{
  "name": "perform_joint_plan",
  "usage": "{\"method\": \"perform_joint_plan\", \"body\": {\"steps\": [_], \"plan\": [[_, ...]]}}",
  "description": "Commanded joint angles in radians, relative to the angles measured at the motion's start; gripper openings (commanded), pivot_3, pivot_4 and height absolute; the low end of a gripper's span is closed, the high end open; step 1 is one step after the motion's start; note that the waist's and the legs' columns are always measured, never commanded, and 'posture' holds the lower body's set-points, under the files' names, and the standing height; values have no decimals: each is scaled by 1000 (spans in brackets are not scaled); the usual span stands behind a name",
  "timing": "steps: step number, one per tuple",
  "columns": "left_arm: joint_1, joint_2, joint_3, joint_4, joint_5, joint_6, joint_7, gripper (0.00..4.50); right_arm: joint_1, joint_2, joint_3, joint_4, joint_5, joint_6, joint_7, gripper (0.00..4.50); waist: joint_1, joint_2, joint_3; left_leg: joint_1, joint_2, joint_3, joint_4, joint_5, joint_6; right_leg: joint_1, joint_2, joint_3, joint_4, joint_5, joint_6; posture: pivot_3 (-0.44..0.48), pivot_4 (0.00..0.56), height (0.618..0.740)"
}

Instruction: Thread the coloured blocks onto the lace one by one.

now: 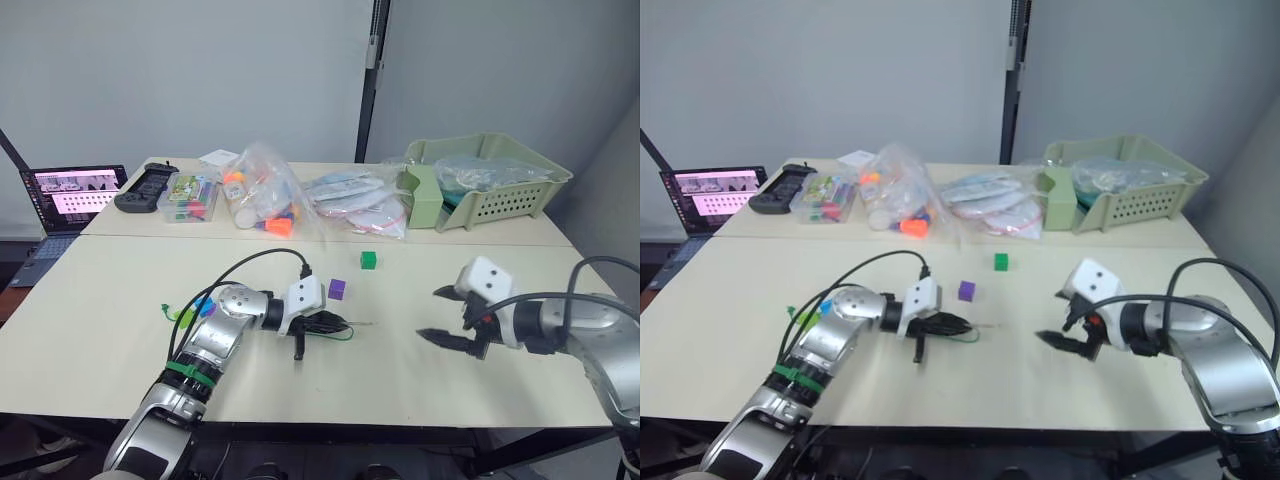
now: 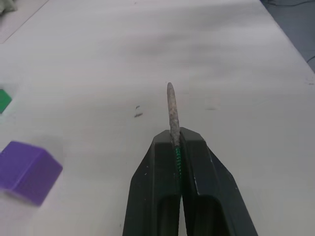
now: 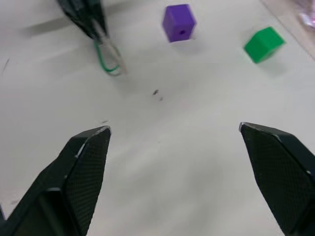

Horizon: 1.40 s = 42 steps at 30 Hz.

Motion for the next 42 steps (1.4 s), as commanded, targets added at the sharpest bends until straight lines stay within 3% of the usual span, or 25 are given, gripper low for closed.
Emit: {"method": "perform_joint_plan", "body": {"steps": [1,5,17,26,42], "plan": [[9,23,37,-57,-33,12,-3,0,10,73,-97,9,40,-6,-109,4479,-2,1,1,0,0,0,0,0,0,0,0,0,0,0,0,0,150,734],[29,46,51,-88,-43,30,5,0,0,176,-94,58,29,-67,-230,4479,-2,0,1,-1,-1,0,0,0,0,0,-1,0,0,0,0,0,150,734],[92,94,97,-177,-54,80,49,0,-259,455,60,415,-94,-214,-543,4479,-18,4,7,0,0,0,-2,0,0,-1,0,0,0,0,0,0,150,734],[148,120,125,-268,-66,130,81,0,-432,562,114,797,-138,-377,-597,4479,-22,5,9,-1,0,0,-4,0,0,-2,-1,0,-1,0,0,0,150,734],[190,137,133,-345,-89,176,117,0,-703,655,109,1428,-191,-688,-628,4479,-52,6,18,-2,0,0,-12,0,-1,-10,-2,1,2,2,-3,0,150,734]]}}
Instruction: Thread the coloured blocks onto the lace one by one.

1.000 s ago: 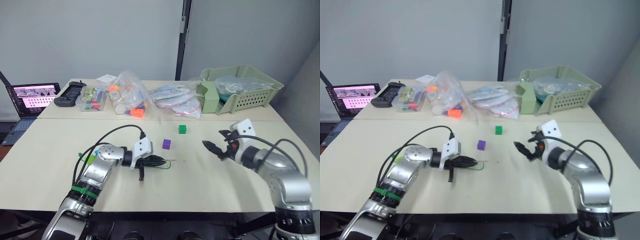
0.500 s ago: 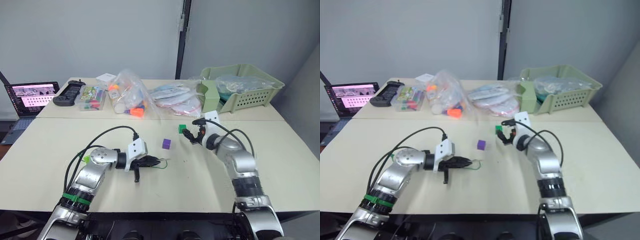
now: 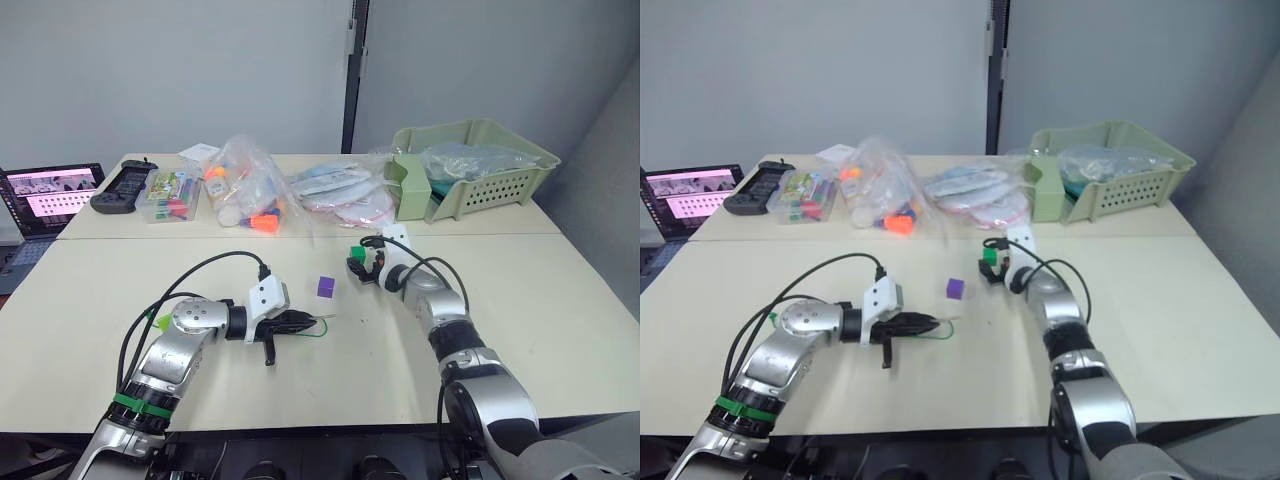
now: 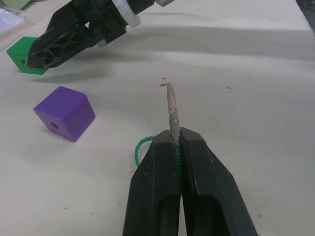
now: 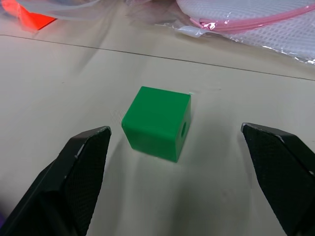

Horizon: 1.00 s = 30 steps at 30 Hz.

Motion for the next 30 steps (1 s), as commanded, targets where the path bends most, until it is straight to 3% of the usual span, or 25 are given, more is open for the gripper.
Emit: {"method": "perform_joint_plan", "body": {"steps": [1,3,6,13,15,21,30], "plan": [[6,5,13,-51,-22,6,13,0,-70,9,-17,108,-12,-90,-20,4479,-2,0,0,-1,0,0,-1,0,0,-2,0,0,1,0,-1,0,150,734],[11,5,13,-60,-24,11,17,0,-96,13,-22,167,-15,-121,-26,4479,-3,0,0,-3,0,0,-1,1,-1,-4,0,0,1,1,-1,0,150,734],[19,7,16,-74,-27,19,25,0,-127,15,-37,238,-18,-164,-46,3691,-4,0,0,-3,0,0,-2,1,-1,-4,0,0,1,1,-1,0,150,734],[32,2,15,-90,-31,28,39,0,-134,15,-51,236,-7,-168,-22,1285,-14,0,0,-3,0,-1,-3,1,-1,-4,-1,0,1,1,-1,0,150,734],[33,-3,11,-89,-33,25,37,0,-108,3,-54,176,0,-142,-6,1153,-14,0,0,-3,0,-1,-3,1,-2,-5,-1,0,1,1,-1,0,150,734],[20,-24,-9,-74,-40,16,21,0,112,-33,-53,-298,48,104,15,1153,-9,1,0,-5,0,-5,-4,1,-2,-5,-2,-1,1,1,-1,0,150,734],[-50,-92,-68,51,-35,-49,-42,0,575,-50,-50,-1212,151,640,-106,1153,7,1,1,-6,-1,-7,-3,1,-2,-6,0,-1,0,1,-1,0,150,734]]}}
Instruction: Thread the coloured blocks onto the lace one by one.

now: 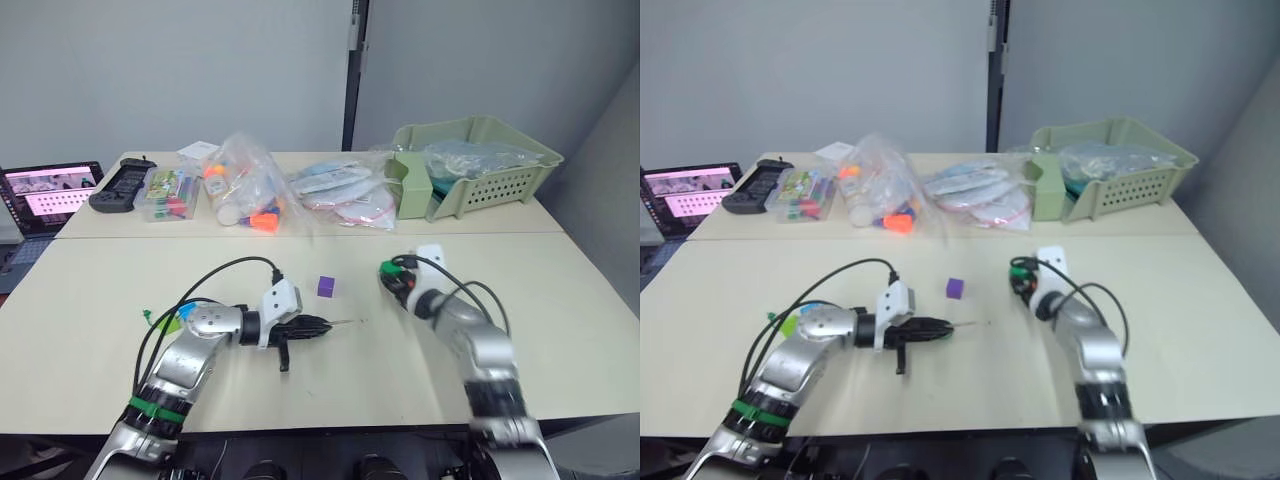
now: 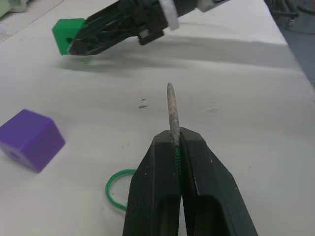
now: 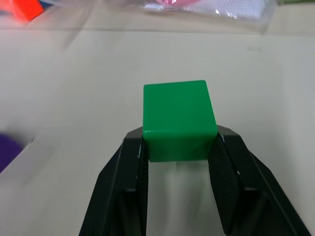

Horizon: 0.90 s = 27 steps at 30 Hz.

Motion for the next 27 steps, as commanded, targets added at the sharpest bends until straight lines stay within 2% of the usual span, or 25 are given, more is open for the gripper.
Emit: {"method": "perform_joint_plan", "body": {"steps": [1,4,7,13,16,21,22,24,27], "plan": [[-38,-18,-19,36,-8,-45,-31,0,71,11,-6,-272,51,167,-53,1153,-1,0,0,0,0,1,0,0,-1,0,0,0,0,0,0,0,150,734],[-71,-36,-35,88,-5,-70,-57,0,219,32,-7,-477,64,301,-107,1153,1,0,0,0,0,4,0,1,-2,1,1,0,-2,-1,1,0,150,734],[-89,-45,-42,123,-2,-90,-77,0,322,65,2,-591,65,367,-142,1153,1,0,0,0,0,5,0,1,-2,1,1,0,-2,-1,1,0,150,734],[-111,-57,-57,167,1,-115,-107,0,391,128,26,-654,64,408,-194,1153,0,-1,0,0,1,5,0,2,-2,1,2,0,-4,-2,1,0,150,734],[-118,-60,-61,182,2,-125,-117,0,395,142,29,-672,75,432,-197,2583,0,-1,1,0,0,5,0,2,-2,1,1,0,-4,-2,1,0,150,734],[-136,-71,-64,218,10,-149,-128,0,394,111,-28,-760,168,547,-123,4278,4,-2,1,0,0,5,0,2,-2,1,1,0,-4,-2,1,0,150,734],[-139,-74,-63,224,10,-153,-128,0,390,90,-48,-776,184,571,-105,4418,5,-2,1,-1,0,5,0,2,-2,1,1,0,-5,-2,1,0,150,734],[-143,-77,-59,231,11,-158,-125,0,373,13,-107,-802,219,610,-51,4418,6,-2,1,-1,0,5,1,2,-2,2,1,0,-6,-2,1,0,150,734],[-131,-80,-53,223,11,-159,-112,0,325,-248,-189,-801,294,612,127,4418,5,-3,3,-1,0,5,1,2,-2,2,1,0,-6,-2,1,0,150,734]]}}
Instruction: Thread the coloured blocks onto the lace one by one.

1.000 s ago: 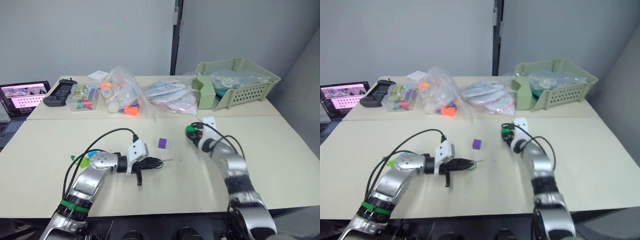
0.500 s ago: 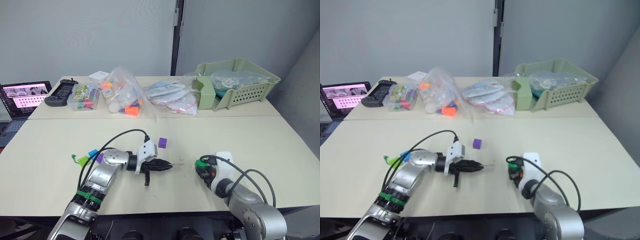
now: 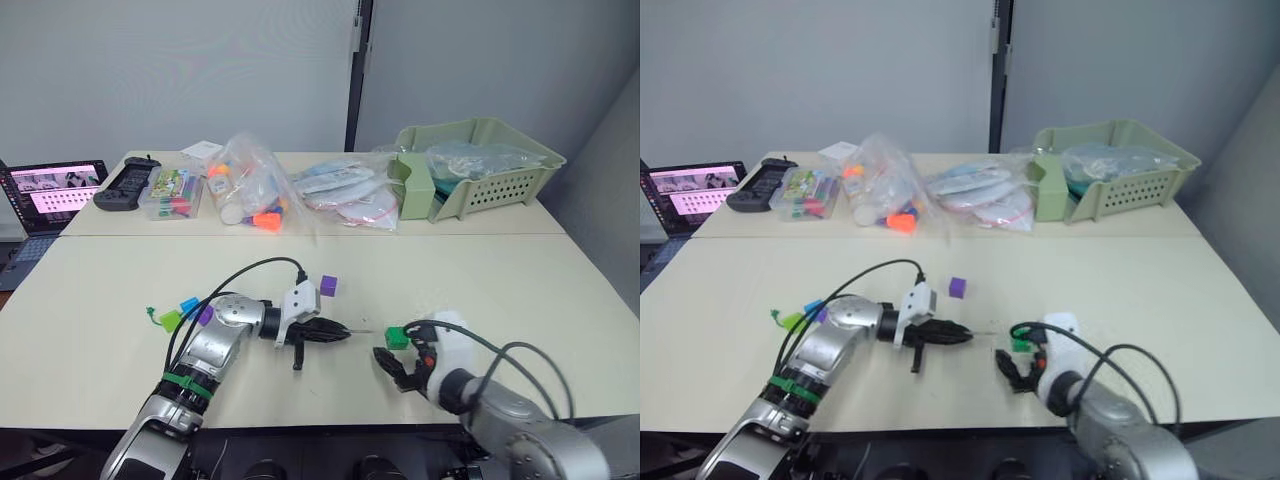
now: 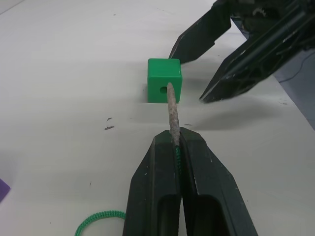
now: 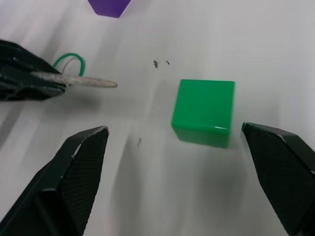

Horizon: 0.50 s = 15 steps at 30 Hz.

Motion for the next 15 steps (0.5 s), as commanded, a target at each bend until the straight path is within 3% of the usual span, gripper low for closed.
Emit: {"method": "perform_joint_plan", "body": {"steps": [1,3,8,11,15], "plan": [[1,-3,15,-23,-6,-13,9,0,-61,-255,-89,-32,83,-24,192,4418,-1,-1,1,0,0,0,0,0,0,0,0,0,0,0,0,0,150,734],[11,-2,17,-32,-6,-11,13,0,-86,-395,-75,11,98,-93,290,4418,-2,-1,2,1,0,0,0,0,0,0,1,0,0,0,0,0,150,734],[40,12,21,-71,-3,-1,23,0,-165,-727,118,210,-5,-500,639,4418,-6,-2,2,1,1,0,-1,0,0,0,2,0,0,-1,0,0,150,734],[49,19,23,-85,-3,3,29,0,-230,-781,233,344,-77,-663,745,4418,-4,-4,3,1,1,0,-1,0,0,1,1,0,0,-1,0,0,150,734],[64,33,25,-116,4,12,53,0,-402,-730,417,577,-212,-849,841,4418,-2,-4,4,1,0,1,1,0,0,0,1,0,0,0,0,0,150,734]]}}
